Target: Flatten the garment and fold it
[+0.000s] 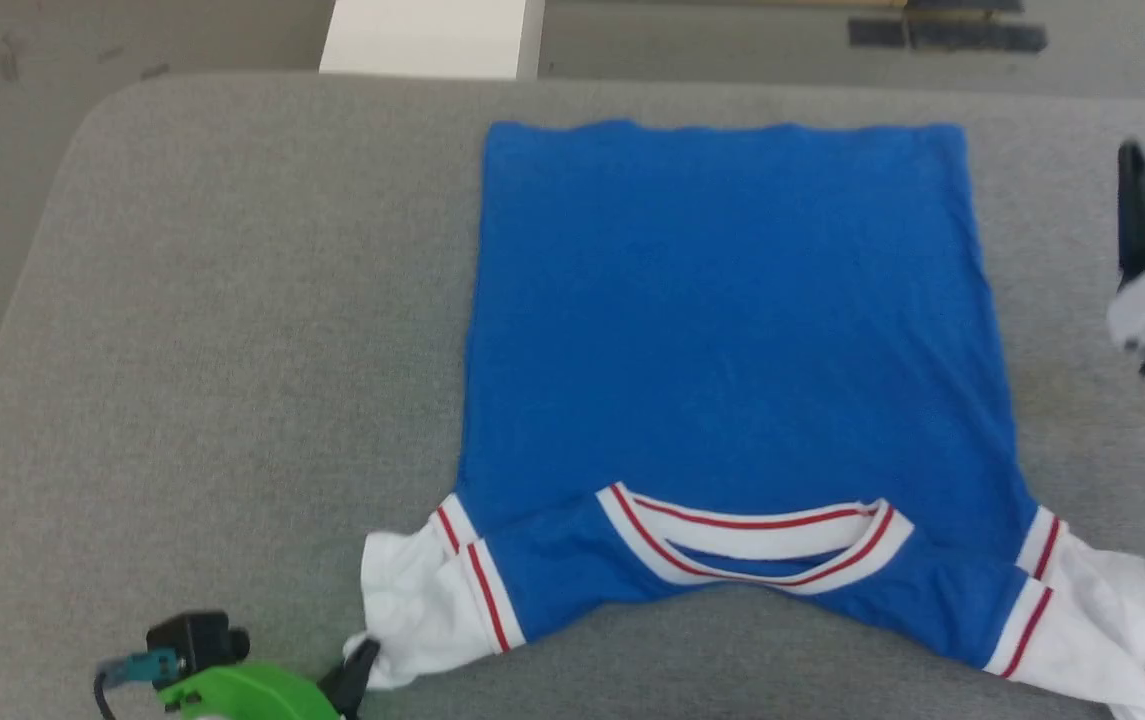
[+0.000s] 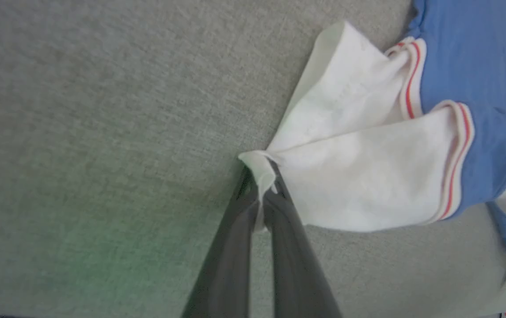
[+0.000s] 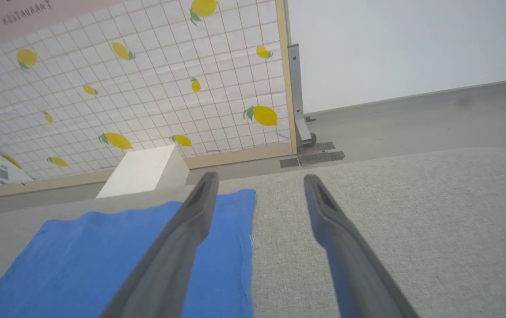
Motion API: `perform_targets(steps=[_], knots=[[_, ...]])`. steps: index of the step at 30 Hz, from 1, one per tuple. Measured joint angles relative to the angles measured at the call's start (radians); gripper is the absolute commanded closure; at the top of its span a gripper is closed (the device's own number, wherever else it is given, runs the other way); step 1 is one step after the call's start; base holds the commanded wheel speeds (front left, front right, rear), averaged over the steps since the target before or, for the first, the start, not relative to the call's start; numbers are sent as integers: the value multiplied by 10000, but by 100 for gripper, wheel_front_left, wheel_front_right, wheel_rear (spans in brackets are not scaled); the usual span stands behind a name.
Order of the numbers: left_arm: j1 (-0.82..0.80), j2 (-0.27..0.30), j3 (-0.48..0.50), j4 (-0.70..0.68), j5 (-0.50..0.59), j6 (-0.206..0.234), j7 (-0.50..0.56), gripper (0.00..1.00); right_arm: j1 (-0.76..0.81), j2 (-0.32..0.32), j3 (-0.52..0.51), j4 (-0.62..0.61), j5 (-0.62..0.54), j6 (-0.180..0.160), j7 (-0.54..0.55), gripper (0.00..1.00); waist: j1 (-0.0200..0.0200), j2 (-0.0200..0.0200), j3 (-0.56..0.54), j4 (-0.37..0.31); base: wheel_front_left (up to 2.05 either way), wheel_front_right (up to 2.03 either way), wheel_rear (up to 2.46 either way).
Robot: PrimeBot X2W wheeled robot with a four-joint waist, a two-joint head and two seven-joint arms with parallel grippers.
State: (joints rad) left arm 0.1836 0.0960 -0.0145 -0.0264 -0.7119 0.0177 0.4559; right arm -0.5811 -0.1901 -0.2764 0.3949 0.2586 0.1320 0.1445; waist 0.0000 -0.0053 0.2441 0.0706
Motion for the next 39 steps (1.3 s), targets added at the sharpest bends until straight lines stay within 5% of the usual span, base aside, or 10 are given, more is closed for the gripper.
perform_targets(steps=[12, 23, 24, 25, 27, 33, 39], knots=[[-1043, -125, -360, -627, 46, -295, -692, 100, -4021, -1047, 69, 2071, -1181, 0, 2982, 0, 0, 0, 2128, 712, 0, 0, 0], [-1318, -228, -654, -1030, -117, -792, -1310, 100, -4957, -1149, -17, 2303, -2589, 0, 6169, 0, 0, 0, 3661, 1359, 0, 0, 0], [-1338, -230, -669, -1049, -123, -815, -1319, 100, -5028, -1133, -105, 2205, -2723, 0, 6410, 9, 0, 0, 3752, 1417, 0, 0, 0], [-1353, -245, -686, -1055, -132, -865, -1333, 100, -5127, -1139, -144, 2100, -2853, 0, 6673, 58, 0, 0, 3826, 1472, 0, 0, 0], [-1386, -267, -740, -1068, -165, -880, -1398, 100, -5209, -1112, -180, 1854, -3099, 0, 6926, 100, 0, 0, 3929, 1564, 0, 0, 0], [-1474, -309, -830, -890, -203, -957, -1513, 100, -4570, -1057, 119, 1162, -3060, 0, 5762, 100, 0, 0, 3831, 1691, 0, 0, 0], [-1547, -351, -811, -332, -203, -955, -1588, 100, -2726, -1110, 71, 395, -2288, 2, 2266, 100, 0, 0, 3184, 1656, 0, 0, 0]])
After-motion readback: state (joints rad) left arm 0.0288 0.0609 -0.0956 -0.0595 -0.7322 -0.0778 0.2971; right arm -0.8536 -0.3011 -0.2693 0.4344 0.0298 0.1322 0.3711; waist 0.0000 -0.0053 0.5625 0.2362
